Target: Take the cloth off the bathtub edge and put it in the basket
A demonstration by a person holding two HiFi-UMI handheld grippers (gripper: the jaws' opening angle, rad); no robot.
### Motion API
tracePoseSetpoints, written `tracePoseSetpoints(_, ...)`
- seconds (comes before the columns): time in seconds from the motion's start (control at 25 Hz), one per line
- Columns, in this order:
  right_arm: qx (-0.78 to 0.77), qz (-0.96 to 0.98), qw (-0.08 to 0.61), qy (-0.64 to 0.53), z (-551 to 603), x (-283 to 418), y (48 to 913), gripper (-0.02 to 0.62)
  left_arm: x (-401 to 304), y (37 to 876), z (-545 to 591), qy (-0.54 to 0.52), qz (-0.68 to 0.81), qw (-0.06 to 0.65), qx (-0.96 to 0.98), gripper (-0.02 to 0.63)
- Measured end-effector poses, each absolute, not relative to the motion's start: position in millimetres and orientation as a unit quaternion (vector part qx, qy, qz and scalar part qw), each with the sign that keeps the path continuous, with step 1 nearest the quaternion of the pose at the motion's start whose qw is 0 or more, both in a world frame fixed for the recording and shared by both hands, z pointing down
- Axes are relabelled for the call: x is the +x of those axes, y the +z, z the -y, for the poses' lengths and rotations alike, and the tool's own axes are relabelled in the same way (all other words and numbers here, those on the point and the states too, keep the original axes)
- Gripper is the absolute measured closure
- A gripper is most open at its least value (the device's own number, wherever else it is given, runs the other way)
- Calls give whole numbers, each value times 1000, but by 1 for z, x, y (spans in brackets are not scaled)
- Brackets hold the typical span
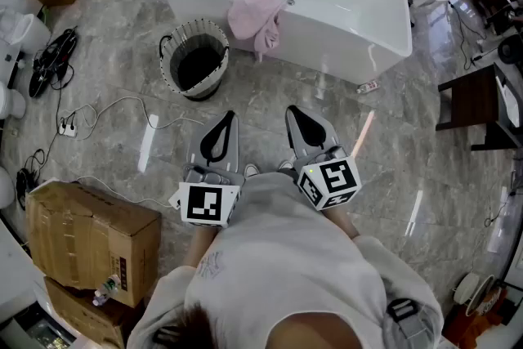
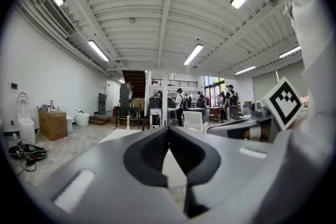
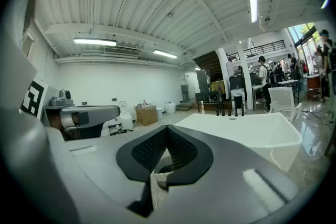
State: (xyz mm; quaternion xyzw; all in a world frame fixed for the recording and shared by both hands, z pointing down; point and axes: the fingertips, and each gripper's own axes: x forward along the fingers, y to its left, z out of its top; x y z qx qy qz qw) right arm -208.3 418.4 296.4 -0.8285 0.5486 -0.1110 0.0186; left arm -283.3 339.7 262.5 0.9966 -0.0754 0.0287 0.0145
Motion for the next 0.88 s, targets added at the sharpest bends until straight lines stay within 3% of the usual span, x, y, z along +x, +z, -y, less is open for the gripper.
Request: tracePoseSetpoints(0.88, -835, -541, 23, -95, -415, -206, 292, 595, -285, 272, -326, 37, 66, 8, 997, 593)
